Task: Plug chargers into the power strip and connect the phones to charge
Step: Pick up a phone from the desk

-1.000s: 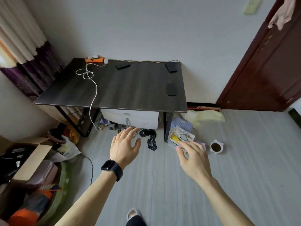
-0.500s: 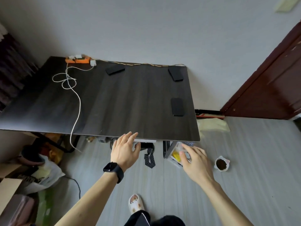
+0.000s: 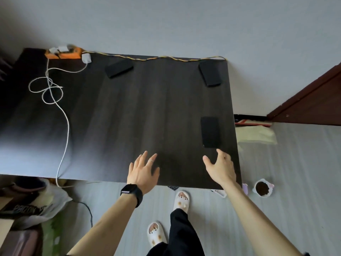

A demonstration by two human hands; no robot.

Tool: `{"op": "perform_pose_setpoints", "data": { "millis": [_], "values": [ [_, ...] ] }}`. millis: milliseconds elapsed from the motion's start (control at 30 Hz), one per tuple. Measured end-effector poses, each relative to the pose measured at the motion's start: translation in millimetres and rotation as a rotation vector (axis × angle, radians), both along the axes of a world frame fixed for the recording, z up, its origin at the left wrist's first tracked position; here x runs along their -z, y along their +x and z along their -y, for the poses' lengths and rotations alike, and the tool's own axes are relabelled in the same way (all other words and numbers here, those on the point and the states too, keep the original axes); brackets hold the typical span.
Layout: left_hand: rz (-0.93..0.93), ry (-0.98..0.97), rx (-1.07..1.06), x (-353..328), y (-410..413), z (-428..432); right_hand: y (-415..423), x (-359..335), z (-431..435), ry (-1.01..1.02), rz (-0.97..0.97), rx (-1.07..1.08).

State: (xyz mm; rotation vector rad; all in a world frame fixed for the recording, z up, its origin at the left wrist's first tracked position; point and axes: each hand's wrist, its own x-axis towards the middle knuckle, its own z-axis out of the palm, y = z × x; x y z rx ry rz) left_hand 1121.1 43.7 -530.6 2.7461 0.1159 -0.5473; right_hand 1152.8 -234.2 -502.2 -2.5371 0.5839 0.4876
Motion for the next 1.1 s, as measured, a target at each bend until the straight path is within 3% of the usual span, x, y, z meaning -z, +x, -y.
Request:
{"op": "perform_pose_setpoints", "data": {
  "millis": [300,467,633,833,933,1100],
  "values": [
    [-0.238,0.143,-0.038,43.4,21.0,-0.4,92.1,48.0,17.0,-0.185,-0.041,0.09],
    [-0.328,0.15,-0.04,46.1,22.3,0.3,100.3,58.0,10.0,-0.055,-0.095,0.194],
    [-0.384,0.109,-0.028,38.7,28.6,-1.6,89.8,58.8,-2.3,0.035,-0.196,0.15],
    [-0.389,-0.172,-0.175,-2.8,43.9,-14.5,48.8,39.9,-29.6,0.284,-0.178,0.102],
    [-0.351,-0.418,-0.346,-32.2,33.9,-28.9,20.5,20.0,-50.8,0.448,-0.208,0.008],
    [-0.202,-0.626,-0.522,-75.6,-1.5,-75.3,-23.4,-31.2,-107.5,0.618,-0.235,-0.253]
  ]
}}
